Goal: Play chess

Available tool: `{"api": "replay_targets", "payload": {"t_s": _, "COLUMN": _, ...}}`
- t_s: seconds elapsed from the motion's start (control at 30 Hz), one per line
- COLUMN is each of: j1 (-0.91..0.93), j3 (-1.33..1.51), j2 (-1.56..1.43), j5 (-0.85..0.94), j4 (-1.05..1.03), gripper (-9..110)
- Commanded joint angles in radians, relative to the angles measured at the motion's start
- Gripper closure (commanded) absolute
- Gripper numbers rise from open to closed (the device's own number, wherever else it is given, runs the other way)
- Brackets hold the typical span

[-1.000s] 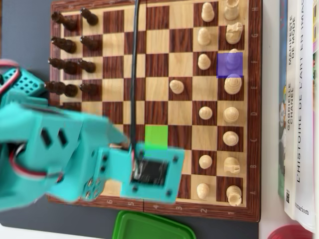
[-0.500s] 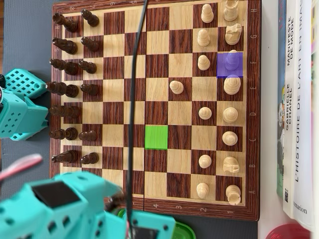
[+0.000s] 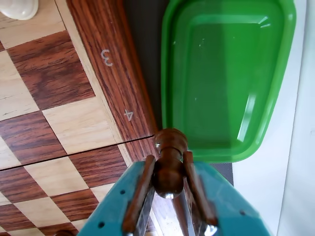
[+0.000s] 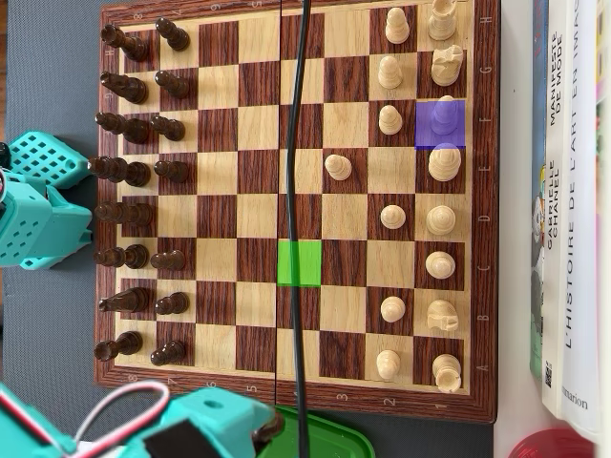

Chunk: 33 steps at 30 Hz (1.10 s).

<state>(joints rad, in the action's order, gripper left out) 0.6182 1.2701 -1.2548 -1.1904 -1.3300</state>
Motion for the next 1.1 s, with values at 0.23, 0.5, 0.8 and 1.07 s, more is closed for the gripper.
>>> {"api": "replay_targets", "payload": {"t_s": 0.23, "j1": 0.014, "j3": -0.051, "j2": -0.012, "j5": 0.005, "j4": 0.015, "gripper": 95}}
{"api": "replay_targets", "payload": {"t_s": 0.5, "j1": 0.026, "j3": -0.049, "j2": -0.011, "j5": 0.046, "j4": 0.044, "gripper": 95}}
{"api": "replay_targets", "payload": {"t_s": 0.8, "j1": 0.029, "j3": -0.067, "j2": 0.038, "j5": 0.046, "j4": 0.040, "gripper": 95}}
{"api": "replay_targets", "payload": {"t_s": 1.07, "j1": 0.028, "j3": -0.069, "j2": 0.038, "j5": 0.049, "j4": 0.041, "gripper": 92}}
